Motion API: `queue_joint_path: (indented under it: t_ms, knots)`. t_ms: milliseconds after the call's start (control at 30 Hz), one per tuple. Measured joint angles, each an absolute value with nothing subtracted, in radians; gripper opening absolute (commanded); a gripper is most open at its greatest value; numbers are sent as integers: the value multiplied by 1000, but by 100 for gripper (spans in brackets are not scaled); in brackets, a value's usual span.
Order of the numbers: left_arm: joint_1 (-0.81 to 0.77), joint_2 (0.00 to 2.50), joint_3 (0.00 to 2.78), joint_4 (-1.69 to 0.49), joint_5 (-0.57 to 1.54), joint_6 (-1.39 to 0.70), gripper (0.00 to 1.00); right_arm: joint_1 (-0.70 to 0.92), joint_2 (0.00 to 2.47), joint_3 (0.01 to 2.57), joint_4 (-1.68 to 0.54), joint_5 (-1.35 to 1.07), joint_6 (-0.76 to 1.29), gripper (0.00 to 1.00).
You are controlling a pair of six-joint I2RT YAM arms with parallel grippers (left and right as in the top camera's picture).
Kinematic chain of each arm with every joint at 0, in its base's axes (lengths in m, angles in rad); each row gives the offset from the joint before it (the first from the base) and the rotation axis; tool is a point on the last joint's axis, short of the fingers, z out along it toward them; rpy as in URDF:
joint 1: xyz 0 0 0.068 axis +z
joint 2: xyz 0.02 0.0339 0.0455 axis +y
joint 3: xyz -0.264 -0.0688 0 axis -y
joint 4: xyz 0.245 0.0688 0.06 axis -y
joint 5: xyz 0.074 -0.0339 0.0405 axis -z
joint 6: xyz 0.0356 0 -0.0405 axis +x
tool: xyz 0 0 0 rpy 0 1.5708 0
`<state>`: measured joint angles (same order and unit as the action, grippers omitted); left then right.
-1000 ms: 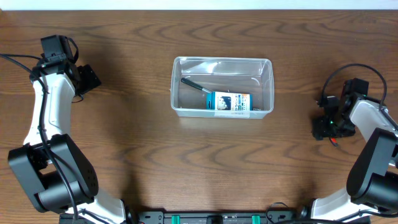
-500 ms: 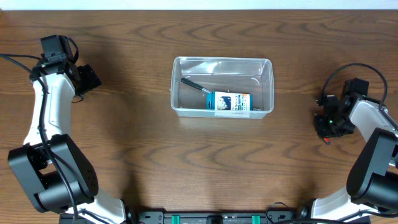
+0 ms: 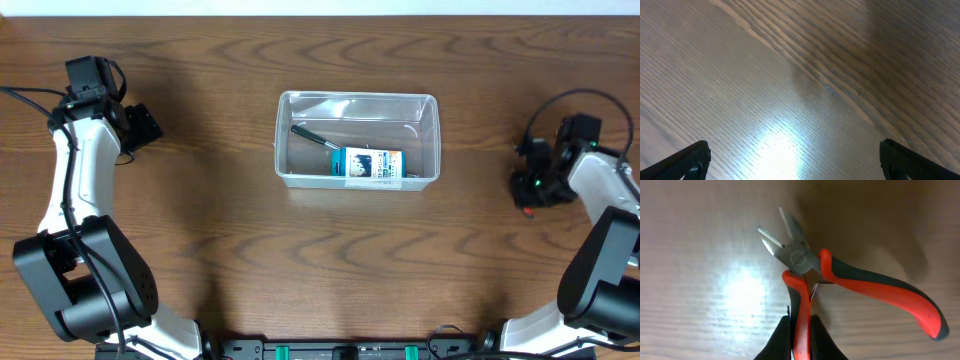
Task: Pack container
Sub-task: 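Lower the right gripper onto the red-handled pliers and grasp them, then carry the pliers with the right gripper over the container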
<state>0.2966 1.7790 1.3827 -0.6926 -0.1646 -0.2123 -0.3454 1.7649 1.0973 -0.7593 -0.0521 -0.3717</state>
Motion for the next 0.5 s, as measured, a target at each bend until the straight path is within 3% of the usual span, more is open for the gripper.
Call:
queue_joint_path:
  t_ms: [233, 500]
  knots:
    - [297, 1779, 1383, -693, -165, -212, 98, -315, 1765, 1339, -836, -53, -368, 1]
    - [297, 1779, 1383, -693, -165, -212, 98, -140, 1765, 1633, -929, -56, -368, 1]
